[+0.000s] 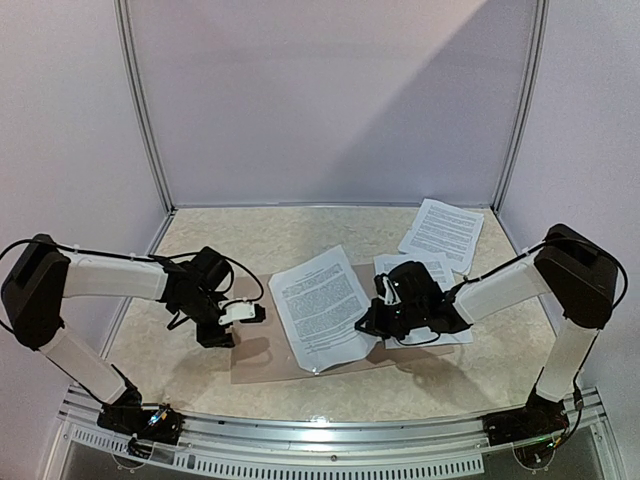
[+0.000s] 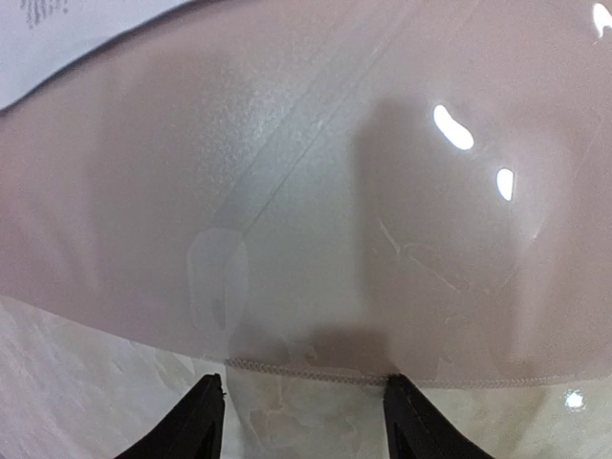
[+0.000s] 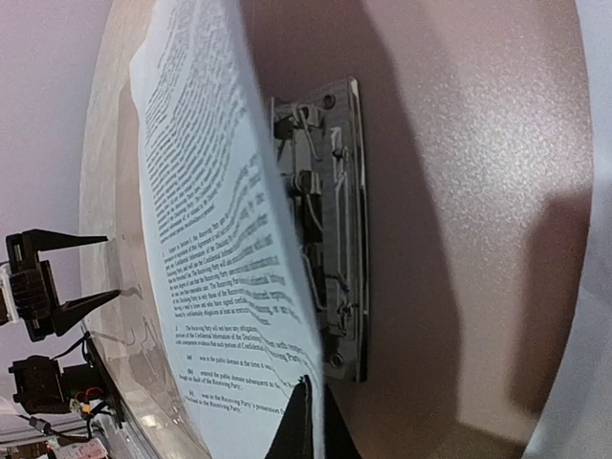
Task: Put the files into the folder
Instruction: Insert the folder to form pockets on the folder.
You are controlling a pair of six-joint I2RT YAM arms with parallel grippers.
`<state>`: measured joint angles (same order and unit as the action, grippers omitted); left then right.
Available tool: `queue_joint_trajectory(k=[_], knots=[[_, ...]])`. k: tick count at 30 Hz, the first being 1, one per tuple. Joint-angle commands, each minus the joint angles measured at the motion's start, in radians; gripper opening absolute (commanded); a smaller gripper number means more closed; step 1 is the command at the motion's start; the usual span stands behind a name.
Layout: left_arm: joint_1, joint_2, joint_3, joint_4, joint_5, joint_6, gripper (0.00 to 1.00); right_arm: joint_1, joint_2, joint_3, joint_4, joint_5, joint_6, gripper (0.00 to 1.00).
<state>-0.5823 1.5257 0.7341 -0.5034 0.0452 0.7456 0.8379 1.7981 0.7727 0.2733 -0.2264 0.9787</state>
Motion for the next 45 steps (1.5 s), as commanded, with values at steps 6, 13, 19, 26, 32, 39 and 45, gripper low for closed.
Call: queue_joint_trajectory(k=[6, 13, 19, 26, 32, 39, 45], knots=[[-0.005, 0.072, -0.090, 0.057, 0.021, -0.016, 0.59, 0.008, 0.098, 0.062, 0.114, 0.071, 0.108, 0.00], [-0.005, 0.075, -0.107, 0.072, 0.009, -0.007, 0.59, 0.009, 0.151, 0.181, 0.034, 0.109, 0.017, 0.00], [-0.005, 0.078, -0.109, 0.089, 0.018, -0.009, 0.59, 0.036, 0.184, 0.198, 0.069, 0.037, -0.006, 0.00], [-0.005, 0.096, -0.095, 0.098, 0.004, -0.001, 0.59, 0.098, 0.255, 0.204, 0.188, -0.129, 0.013, 0.00], [-0.004, 0.103, -0.094, 0.101, -0.042, 0.021, 0.59, 0.100, 0.261, 0.219, 0.191, -0.171, 0.003, 0.00], [-0.004, 0.100, -0.094, 0.090, -0.017, 0.009, 0.59, 0.109, 0.258, 0.232, 0.206, -0.025, 0.142, 0.00], [-0.004, 0.090, -0.103, 0.094, -0.002, 0.006, 0.59, 0.110, 0.245, 0.251, 0.181, 0.100, 0.155, 0.00]])
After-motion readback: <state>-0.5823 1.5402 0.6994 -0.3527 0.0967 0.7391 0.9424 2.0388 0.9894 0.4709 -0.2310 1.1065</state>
